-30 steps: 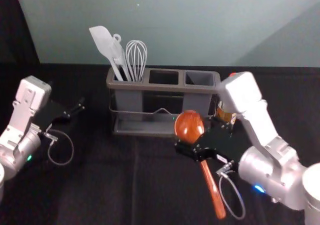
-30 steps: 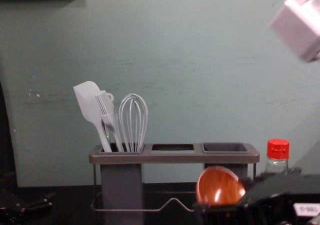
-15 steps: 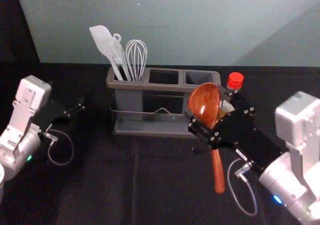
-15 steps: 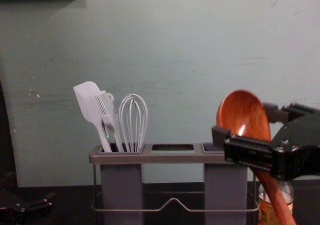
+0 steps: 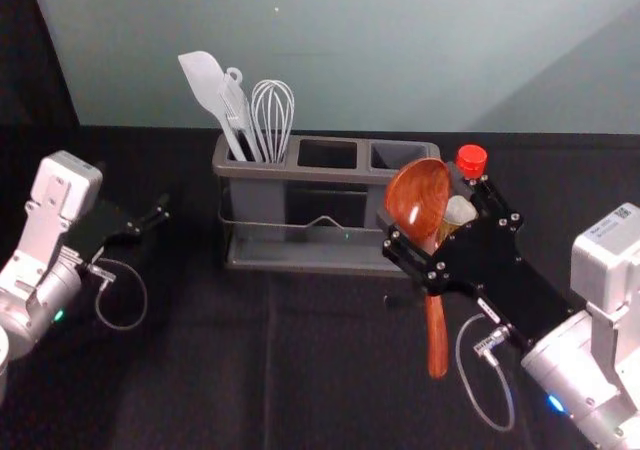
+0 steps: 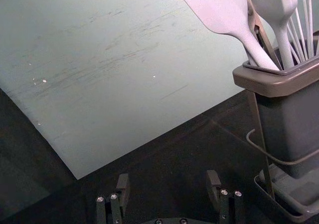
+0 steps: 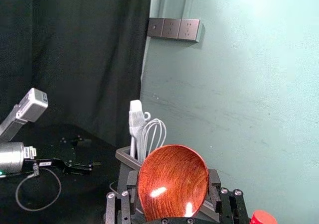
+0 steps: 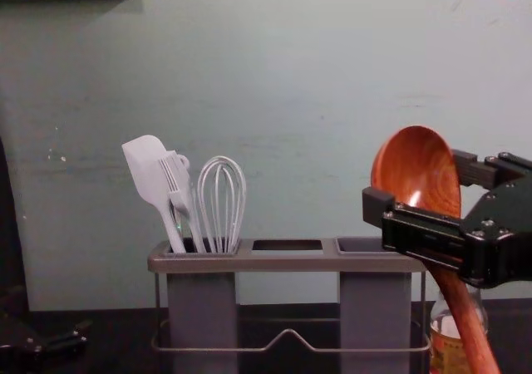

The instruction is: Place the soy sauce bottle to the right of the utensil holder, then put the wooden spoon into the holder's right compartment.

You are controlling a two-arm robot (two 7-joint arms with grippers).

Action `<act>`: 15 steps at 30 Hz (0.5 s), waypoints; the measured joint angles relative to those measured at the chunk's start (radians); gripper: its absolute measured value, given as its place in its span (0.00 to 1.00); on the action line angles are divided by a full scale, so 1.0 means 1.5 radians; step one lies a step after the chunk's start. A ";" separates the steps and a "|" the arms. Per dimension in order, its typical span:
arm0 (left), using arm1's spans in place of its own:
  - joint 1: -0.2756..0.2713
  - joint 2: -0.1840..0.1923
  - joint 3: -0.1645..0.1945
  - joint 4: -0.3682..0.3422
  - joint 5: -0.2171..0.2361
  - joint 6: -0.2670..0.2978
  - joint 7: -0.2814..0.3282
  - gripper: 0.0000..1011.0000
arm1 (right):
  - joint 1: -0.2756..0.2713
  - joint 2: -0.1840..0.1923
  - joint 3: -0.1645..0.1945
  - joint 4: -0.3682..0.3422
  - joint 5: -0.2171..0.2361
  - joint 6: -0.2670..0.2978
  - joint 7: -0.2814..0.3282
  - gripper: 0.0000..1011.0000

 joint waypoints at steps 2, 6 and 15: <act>0.000 0.000 0.000 0.000 0.000 0.000 0.000 0.99 | 0.000 0.000 0.000 -0.001 0.000 0.001 0.000 0.83; 0.000 0.000 0.000 0.000 0.000 0.000 0.000 0.99 | 0.001 0.001 0.000 -0.001 0.000 0.002 0.001 0.83; 0.000 0.000 0.000 0.000 0.000 0.000 0.000 0.99 | 0.000 0.000 0.005 -0.005 0.002 -0.001 0.002 0.83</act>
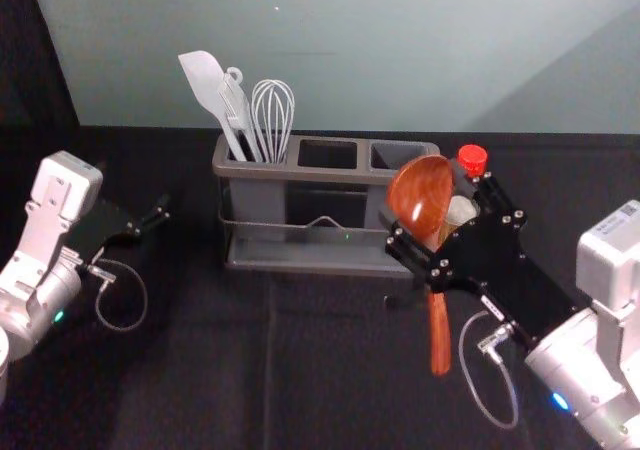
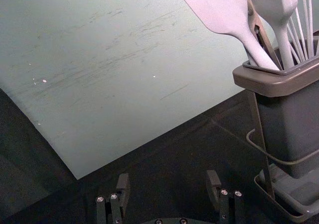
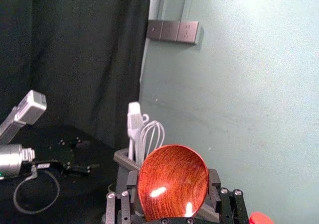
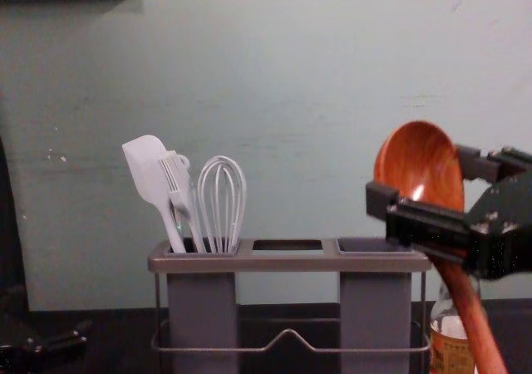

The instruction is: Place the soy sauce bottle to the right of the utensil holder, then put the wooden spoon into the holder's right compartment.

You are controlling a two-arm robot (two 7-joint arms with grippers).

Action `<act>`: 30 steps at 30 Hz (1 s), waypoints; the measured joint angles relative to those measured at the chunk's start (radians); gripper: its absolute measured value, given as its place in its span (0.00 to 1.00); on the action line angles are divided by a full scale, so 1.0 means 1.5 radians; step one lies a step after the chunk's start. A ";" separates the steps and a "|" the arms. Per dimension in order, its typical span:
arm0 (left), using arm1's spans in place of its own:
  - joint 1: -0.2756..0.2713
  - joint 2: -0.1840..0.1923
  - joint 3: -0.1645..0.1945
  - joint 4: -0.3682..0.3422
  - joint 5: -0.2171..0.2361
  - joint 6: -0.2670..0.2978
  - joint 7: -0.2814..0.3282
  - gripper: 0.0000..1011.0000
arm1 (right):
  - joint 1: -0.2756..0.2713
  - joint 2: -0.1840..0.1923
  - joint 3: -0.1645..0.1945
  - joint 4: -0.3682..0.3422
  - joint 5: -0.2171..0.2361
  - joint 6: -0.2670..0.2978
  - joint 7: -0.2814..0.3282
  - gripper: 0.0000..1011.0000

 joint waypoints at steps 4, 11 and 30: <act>0.000 0.000 0.000 0.000 0.000 0.000 0.000 0.99 | 0.012 -0.001 0.008 -0.001 0.005 -0.009 0.001 0.83; 0.000 0.000 0.000 0.000 0.000 0.000 0.000 0.99 | 0.073 0.001 0.014 0.015 0.016 -0.014 0.020 0.83; 0.000 0.000 0.000 0.000 0.000 0.000 0.000 0.99 | 0.294 0.006 -0.032 0.168 0.042 -0.021 0.078 0.83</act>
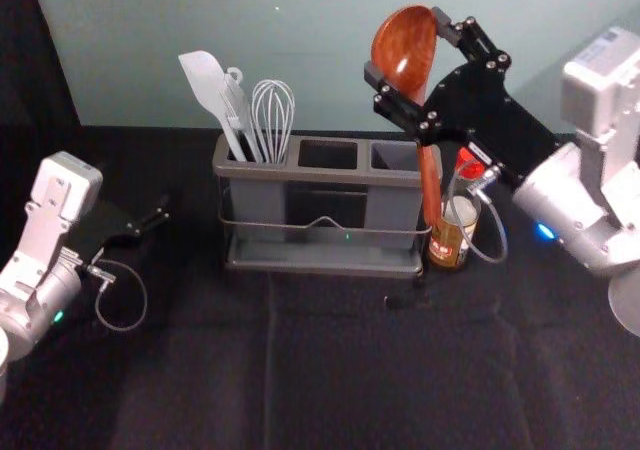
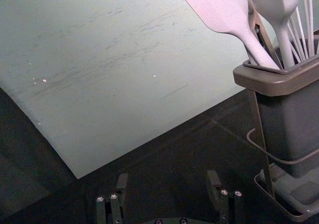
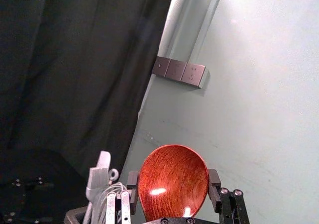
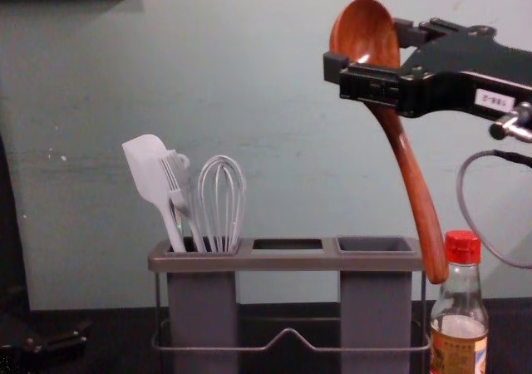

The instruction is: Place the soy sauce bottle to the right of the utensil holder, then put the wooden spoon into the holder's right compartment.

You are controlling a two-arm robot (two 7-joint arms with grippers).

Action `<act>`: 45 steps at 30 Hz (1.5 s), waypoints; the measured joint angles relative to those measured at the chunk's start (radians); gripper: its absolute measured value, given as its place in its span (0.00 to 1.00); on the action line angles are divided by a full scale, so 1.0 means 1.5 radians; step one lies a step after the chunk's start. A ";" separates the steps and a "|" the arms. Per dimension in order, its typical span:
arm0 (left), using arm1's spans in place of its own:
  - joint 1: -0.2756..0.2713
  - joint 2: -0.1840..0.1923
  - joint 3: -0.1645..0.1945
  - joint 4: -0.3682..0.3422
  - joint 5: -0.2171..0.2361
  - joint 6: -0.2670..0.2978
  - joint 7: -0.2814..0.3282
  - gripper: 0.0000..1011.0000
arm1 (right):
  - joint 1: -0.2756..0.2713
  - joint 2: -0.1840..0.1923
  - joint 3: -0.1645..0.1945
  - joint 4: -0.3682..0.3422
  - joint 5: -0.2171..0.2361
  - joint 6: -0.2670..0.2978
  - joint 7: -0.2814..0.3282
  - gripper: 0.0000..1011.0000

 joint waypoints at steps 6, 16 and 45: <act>0.000 0.000 0.000 0.000 0.000 0.000 0.000 0.99 | 0.052 -0.001 -0.021 0.050 -0.011 -0.003 0.008 0.83; 0.000 0.000 0.000 0.000 0.000 0.000 0.000 0.99 | 0.129 -0.009 -0.048 0.119 -0.018 -0.023 0.022 0.83; 0.000 0.000 0.000 0.000 0.000 0.000 0.000 0.99 | 0.164 -0.083 -0.053 0.280 -0.046 -0.175 -0.036 0.83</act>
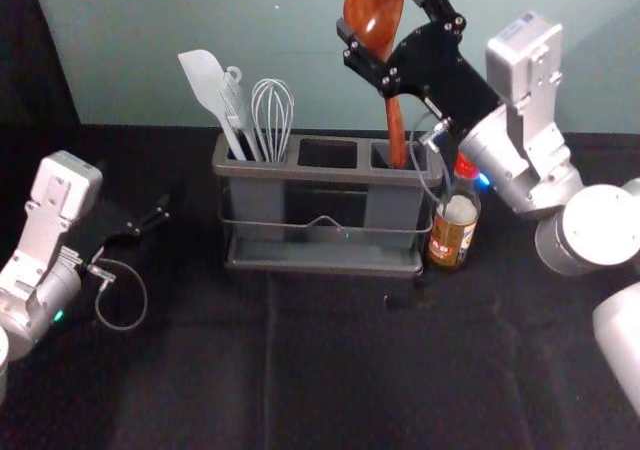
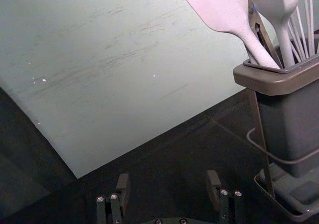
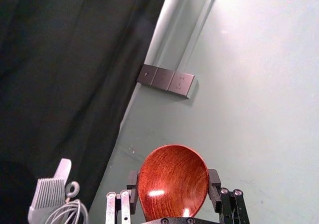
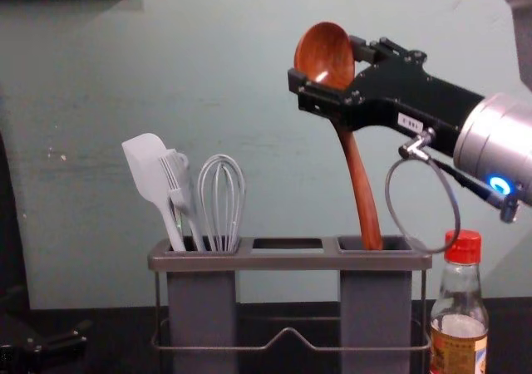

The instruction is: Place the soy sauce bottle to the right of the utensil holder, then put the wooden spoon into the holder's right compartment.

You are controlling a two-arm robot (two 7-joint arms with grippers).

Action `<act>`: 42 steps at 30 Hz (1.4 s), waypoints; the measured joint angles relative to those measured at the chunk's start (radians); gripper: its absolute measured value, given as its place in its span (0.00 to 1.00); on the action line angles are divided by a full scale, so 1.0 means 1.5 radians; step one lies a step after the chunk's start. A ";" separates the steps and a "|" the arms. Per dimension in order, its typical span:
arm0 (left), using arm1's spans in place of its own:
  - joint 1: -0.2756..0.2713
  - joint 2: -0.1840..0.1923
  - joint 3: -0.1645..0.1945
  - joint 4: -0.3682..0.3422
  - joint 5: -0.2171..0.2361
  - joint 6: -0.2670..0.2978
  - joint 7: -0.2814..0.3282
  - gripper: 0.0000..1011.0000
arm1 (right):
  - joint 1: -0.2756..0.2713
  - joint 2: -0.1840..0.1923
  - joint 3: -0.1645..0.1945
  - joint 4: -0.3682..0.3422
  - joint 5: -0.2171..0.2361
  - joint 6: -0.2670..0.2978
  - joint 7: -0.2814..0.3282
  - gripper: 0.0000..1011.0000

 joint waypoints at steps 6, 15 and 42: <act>0.000 0.000 0.000 0.000 0.000 0.000 0.000 0.99 | -0.016 -0.011 0.006 0.022 -0.006 -0.029 -0.007 0.83; 0.000 0.000 0.000 0.000 0.000 0.000 0.000 0.99 | -0.042 -0.019 0.015 0.042 -0.014 -0.043 -0.010 0.83; 0.000 0.000 0.000 0.000 0.000 0.000 0.000 0.99 | -0.085 -0.030 0.031 0.055 -0.024 -0.056 -0.018 0.83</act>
